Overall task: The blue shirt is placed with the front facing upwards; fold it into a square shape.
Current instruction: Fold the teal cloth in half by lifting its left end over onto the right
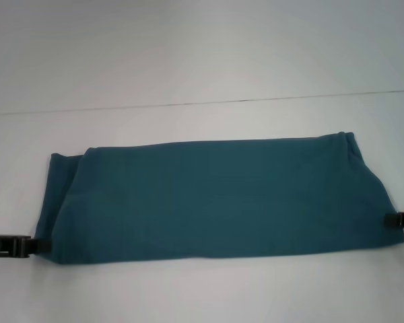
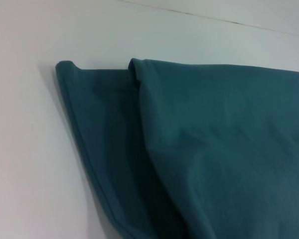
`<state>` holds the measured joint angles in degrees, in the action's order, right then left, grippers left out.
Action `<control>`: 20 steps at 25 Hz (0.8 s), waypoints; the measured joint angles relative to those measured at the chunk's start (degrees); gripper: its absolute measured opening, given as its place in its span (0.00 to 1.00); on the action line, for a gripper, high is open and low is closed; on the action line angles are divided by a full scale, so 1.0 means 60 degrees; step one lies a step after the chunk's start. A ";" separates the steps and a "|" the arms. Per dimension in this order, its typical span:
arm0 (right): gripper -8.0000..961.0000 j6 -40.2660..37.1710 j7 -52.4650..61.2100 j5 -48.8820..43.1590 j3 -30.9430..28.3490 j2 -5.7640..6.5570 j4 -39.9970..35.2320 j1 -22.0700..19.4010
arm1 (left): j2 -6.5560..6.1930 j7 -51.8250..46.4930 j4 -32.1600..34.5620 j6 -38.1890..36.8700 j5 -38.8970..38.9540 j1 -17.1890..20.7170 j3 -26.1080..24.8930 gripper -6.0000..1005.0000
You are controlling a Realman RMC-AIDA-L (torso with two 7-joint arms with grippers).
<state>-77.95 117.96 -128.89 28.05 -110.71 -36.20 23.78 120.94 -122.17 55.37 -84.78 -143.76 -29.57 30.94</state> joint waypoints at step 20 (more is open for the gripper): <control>0.81 -0.0477 -0.1019 0.1369 -0.0384 -0.0252 -0.0676 -0.0043 | -0.0052 -0.0718 0.0208 -0.0236 0.0055 -0.0138 -0.0092 0.17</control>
<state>-80.82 111.85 -120.67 25.75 -112.23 -40.25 23.52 120.62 -126.48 56.62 -86.19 -143.43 -30.40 30.39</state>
